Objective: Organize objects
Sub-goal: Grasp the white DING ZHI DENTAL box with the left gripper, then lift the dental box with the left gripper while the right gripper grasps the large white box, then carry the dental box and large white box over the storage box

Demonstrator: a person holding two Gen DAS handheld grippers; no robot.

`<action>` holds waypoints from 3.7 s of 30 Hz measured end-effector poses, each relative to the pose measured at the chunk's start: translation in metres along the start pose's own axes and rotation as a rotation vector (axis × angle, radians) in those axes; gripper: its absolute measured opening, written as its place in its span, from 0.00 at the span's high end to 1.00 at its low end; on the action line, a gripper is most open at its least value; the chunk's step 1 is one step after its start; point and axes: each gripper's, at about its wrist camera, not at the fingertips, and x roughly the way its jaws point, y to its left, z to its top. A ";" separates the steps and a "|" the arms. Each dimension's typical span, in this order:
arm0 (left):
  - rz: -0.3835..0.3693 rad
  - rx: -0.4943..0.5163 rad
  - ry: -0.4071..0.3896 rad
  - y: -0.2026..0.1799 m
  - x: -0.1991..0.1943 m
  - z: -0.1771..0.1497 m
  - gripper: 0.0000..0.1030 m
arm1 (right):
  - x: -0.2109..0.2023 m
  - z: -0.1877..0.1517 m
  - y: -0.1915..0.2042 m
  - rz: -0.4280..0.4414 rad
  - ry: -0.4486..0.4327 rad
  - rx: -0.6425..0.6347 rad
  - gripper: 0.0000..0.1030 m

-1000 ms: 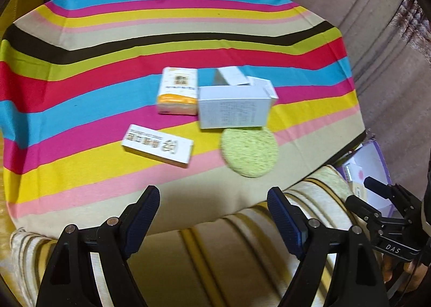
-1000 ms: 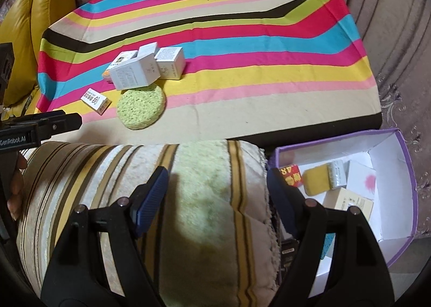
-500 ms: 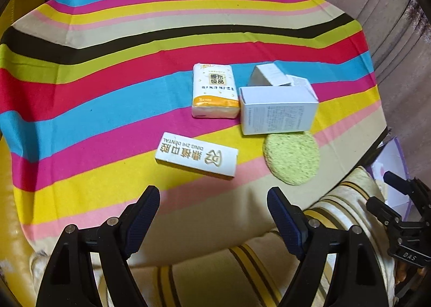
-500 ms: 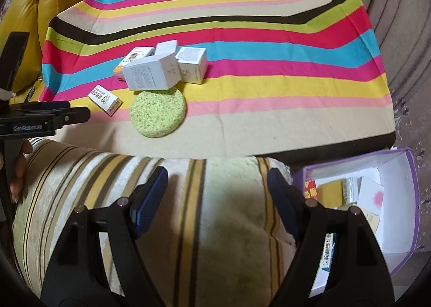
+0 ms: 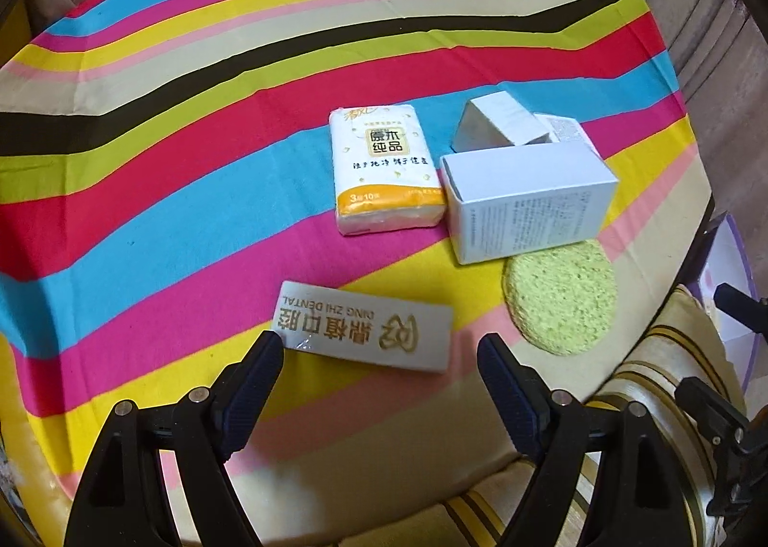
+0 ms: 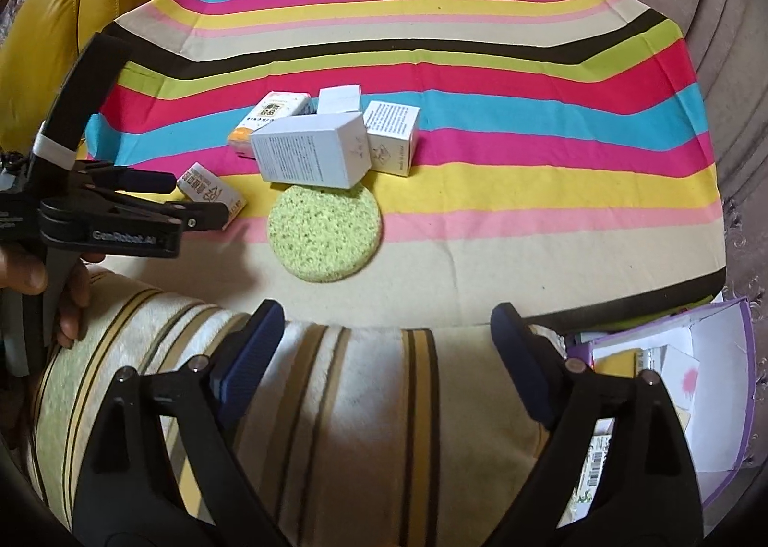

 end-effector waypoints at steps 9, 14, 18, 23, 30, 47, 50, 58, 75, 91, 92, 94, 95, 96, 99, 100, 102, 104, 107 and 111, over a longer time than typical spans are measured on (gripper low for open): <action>0.002 0.021 0.016 0.006 0.010 0.005 0.18 | 0.008 0.014 0.013 -0.012 -0.002 -0.013 0.07; 0.018 0.105 -0.014 0.002 0.003 0.005 0.16 | 0.013 0.022 0.019 -0.008 -0.006 -0.006 0.07; 0.015 0.162 -0.026 -0.001 0.001 0.005 0.13 | 0.016 0.027 0.021 -0.008 -0.008 0.011 0.07; -0.008 0.158 0.006 0.004 0.013 0.009 0.13 | 0.020 0.036 0.027 -0.019 -0.023 0.021 0.07; -0.006 0.156 -0.006 0.006 0.014 0.006 0.18 | 0.027 0.048 0.042 -0.064 -0.054 0.024 0.06; 0.092 -0.261 -0.154 0.080 -0.027 -0.026 0.18 | 0.056 0.077 0.084 -0.226 -0.044 0.023 0.06; 0.092 -0.304 -0.173 0.086 -0.033 -0.031 0.18 | 0.064 0.079 0.087 -0.240 -0.020 0.020 0.06; 0.081 -0.358 -0.201 0.085 -0.041 -0.038 0.18 | 0.079 0.084 0.088 -0.244 0.025 0.033 0.06; 0.054 -0.385 -0.178 0.096 -0.028 -0.034 0.18 | 0.095 0.094 0.090 -0.293 0.046 0.055 0.15; 0.052 -0.358 -0.261 0.078 -0.044 -0.033 0.18 | 0.042 0.071 0.076 -0.123 -0.080 0.046 0.16; 0.035 -0.361 -0.263 0.074 -0.046 -0.033 0.18 | 0.039 0.070 0.074 -0.117 -0.082 0.046 0.16; 0.030 -0.350 -0.265 0.065 -0.050 -0.034 0.18 | 0.033 0.066 0.071 -0.108 -0.085 0.038 0.16; 0.037 -0.342 -0.270 0.059 -0.053 -0.033 0.18 | 0.032 0.065 0.068 -0.104 -0.085 0.037 0.16; 0.037 -0.337 -0.272 0.054 -0.055 -0.034 0.18 | 0.029 0.063 0.065 -0.100 -0.085 0.039 0.16; 0.033 -0.321 -0.267 0.040 -0.058 -0.033 0.18 | 0.022 0.059 0.053 -0.097 -0.089 0.050 0.16; 0.033 -0.311 -0.264 0.034 -0.058 -0.033 0.18 | 0.019 0.057 0.050 -0.096 -0.090 0.054 0.16; 0.030 -0.286 -0.257 0.022 -0.056 -0.030 0.18 | 0.016 0.052 0.039 -0.089 -0.091 0.071 0.16; 0.033 -0.259 -0.253 0.010 -0.054 -0.027 0.18 | 0.013 0.049 0.028 -0.085 -0.090 0.088 0.16; 0.029 -0.235 -0.254 -0.005 -0.056 -0.025 0.18 | 0.006 0.044 0.014 -0.085 -0.095 0.098 0.16; 0.026 -0.195 -0.255 -0.027 -0.057 -0.022 0.18 | -0.001 0.036 -0.005 -0.079 -0.098 0.123 0.16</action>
